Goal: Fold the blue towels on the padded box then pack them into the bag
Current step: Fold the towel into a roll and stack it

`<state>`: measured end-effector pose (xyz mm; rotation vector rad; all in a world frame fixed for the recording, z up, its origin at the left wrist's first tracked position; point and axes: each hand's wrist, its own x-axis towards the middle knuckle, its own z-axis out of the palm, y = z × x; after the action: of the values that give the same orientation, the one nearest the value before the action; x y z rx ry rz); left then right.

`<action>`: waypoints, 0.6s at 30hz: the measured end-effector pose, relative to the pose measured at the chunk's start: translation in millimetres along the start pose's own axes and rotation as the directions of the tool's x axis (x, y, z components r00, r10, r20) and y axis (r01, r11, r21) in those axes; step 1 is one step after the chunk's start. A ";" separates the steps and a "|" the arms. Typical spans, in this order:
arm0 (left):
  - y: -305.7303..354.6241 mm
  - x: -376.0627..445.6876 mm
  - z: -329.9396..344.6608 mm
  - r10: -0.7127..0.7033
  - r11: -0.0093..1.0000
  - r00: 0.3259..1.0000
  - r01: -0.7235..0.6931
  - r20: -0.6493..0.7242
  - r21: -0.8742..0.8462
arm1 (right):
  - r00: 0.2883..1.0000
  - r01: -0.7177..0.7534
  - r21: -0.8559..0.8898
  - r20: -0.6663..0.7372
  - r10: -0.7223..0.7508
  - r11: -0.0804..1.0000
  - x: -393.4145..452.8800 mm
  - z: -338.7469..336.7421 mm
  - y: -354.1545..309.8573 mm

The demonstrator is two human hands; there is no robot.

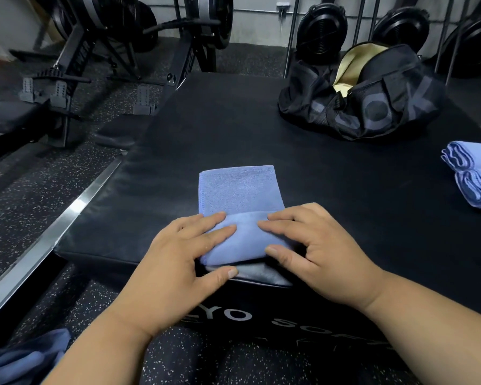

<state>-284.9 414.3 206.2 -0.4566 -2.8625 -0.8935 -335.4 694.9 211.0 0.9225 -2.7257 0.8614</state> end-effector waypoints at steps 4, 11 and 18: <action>-4.6 1.7 0.7 -0.007 1.000 1.000 0.008 0.013 -0.014 | 0.998 -0.040 0.029 0.046 0.039 0.999 5.2 -1.3 0.4; 1.0 -0.4 -3.7 -0.019 1.000 0.994 0.017 -0.104 -0.022 | 0.998 -0.054 0.031 0.037 0.053 0.998 7.7 -4.1 -0.7; 15.5 -6.8 -26.0 -0.170 0.945 0.977 0.124 -0.130 -0.304 | 0.979 -0.190 0.353 0.003 0.202 0.916 3.8 -17.7 -13.9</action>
<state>-273.2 409.9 234.5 -0.1877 -2.6580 -1.3290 -331.2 693.8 233.4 0.6812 -2.7164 1.4267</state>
